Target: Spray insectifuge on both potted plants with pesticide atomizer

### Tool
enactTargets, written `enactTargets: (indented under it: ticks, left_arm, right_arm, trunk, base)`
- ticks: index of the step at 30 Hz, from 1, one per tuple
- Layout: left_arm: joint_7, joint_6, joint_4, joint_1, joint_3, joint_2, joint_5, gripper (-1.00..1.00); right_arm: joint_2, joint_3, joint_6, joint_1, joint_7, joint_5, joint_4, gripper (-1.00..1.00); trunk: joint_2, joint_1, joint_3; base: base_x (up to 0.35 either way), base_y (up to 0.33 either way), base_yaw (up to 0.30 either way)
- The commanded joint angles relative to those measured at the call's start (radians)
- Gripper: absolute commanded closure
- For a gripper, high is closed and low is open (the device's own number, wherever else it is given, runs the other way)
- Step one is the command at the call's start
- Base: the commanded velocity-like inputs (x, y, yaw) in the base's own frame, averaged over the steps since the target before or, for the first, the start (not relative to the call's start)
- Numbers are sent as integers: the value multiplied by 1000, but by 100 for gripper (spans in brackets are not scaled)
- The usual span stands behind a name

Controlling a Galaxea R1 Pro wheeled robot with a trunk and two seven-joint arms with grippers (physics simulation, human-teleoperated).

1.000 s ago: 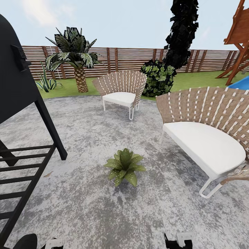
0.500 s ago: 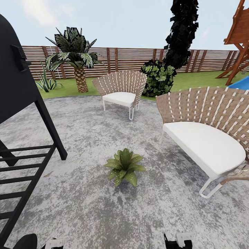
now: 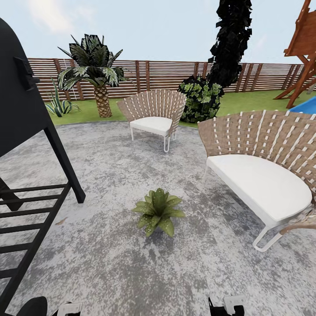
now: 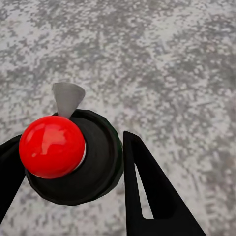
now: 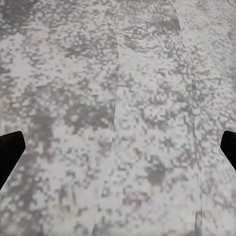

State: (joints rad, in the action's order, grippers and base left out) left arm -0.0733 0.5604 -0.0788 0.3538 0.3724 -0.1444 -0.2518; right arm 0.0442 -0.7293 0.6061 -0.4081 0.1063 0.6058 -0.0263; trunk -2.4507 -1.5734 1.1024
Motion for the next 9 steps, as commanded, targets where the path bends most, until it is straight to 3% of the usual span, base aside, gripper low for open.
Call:
enactTargets:
  ticks: [1, 9]
  left_arm:
    - [-6, 3, 1, 1, 9, 0, -4, 100]
    - [-6, 3, 1, 1, 10, -1, -2, 100]
  right_arm:
    - [0, -9, 0, 0, 9, 0, -1, -100]
    - [0, -9, 0, 0, 9, 0, -1, -100]
  trunk:
    - [0, 0, 1]
    - [0, 0, 1]
  base:
    - [0, 0, 0]
    - [0, 0, 0]
